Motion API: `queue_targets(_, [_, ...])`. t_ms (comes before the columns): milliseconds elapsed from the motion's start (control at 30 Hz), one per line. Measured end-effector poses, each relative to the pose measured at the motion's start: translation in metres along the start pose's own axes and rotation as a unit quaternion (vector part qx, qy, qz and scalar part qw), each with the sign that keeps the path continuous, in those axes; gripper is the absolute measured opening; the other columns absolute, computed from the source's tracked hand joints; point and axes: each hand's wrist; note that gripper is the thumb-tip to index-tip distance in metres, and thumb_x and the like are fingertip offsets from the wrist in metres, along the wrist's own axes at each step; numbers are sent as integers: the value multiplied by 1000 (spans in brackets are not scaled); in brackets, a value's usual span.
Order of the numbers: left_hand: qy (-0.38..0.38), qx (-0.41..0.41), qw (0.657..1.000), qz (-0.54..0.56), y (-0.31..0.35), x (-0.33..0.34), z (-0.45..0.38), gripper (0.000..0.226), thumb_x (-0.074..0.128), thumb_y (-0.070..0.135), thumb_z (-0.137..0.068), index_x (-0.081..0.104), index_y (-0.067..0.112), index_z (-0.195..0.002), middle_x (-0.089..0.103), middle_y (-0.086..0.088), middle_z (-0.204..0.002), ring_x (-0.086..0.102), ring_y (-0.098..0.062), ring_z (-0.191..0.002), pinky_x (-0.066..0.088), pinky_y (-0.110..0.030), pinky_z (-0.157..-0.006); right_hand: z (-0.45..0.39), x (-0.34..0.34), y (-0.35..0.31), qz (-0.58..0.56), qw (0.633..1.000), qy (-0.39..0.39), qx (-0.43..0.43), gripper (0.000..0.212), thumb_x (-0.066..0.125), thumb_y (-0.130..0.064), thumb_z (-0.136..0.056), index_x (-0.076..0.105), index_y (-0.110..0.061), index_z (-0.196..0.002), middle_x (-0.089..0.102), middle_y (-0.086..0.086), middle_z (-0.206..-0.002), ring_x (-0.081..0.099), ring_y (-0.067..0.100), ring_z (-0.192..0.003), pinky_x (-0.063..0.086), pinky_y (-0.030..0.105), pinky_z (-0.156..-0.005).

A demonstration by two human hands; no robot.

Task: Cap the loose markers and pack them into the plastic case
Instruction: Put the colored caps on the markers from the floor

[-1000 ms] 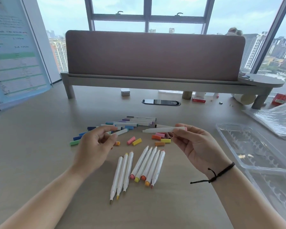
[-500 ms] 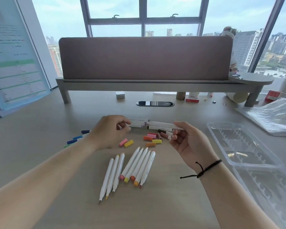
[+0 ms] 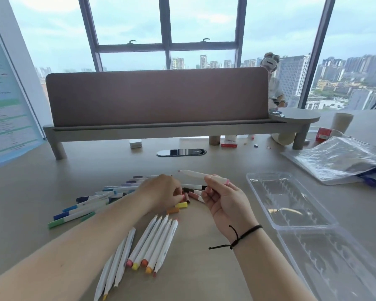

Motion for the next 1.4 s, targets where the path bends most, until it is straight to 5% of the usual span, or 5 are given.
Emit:
queue_targets(367, [-5,18,991,129,0,6,-3,21,66,30,-92,74,20,-108,65,13,-86,60,-7,-77,37,-12,-61,-2,-3,-1,-16,1000,12,-1,10,69,5,-85,64,-4,-84,52,7,-64,54,15,-56,55,25,-55])
queue_targets(567, [-20,14,994,106,-14,0,15,32,50,22,-102,64,19,-130,63,6,-125,54,-8,-105,40,-22,-90,-3,-3,0,-15,1000,21,14,8,69,0,-87,65,-4,-80,58,8,-68,59,16,-57,57,25,-57])
queue_targets(1100, [-10,56,997,52,-31,4,34,23,50,32,-101,70,19,-104,66,5,-103,59,-9,-92,51,-31,-86,0,2,6,14,999,12,44,6,70,-4,-85,64,-5,-84,61,9,-71,60,16,-58,60,28,-61])
queue_targets(1200, [62,43,989,124,-37,-1,49,20,52,30,-101,66,20,-90,62,9,-86,56,-4,-80,43,-24,-72,1,3,7,32,998,6,46,12,73,-7,-80,64,-5,-88,63,9,-73,61,18,-60,59,33,-78])
queue_targets(1400, [144,-19,926,348,-59,-14,114,20,64,37,-91,70,27,-107,71,13,-93,66,-3,-91,55,-21,-79,8,11,14,74,995,-26,54,15,75,-6,-73,67,-1,-86,61,12,-73,59,19,-62,59,28,-62])
Point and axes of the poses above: each hand's wrist, its own z-axis away from the middle knuckle, its own x-axis out of the palm, y = z × x
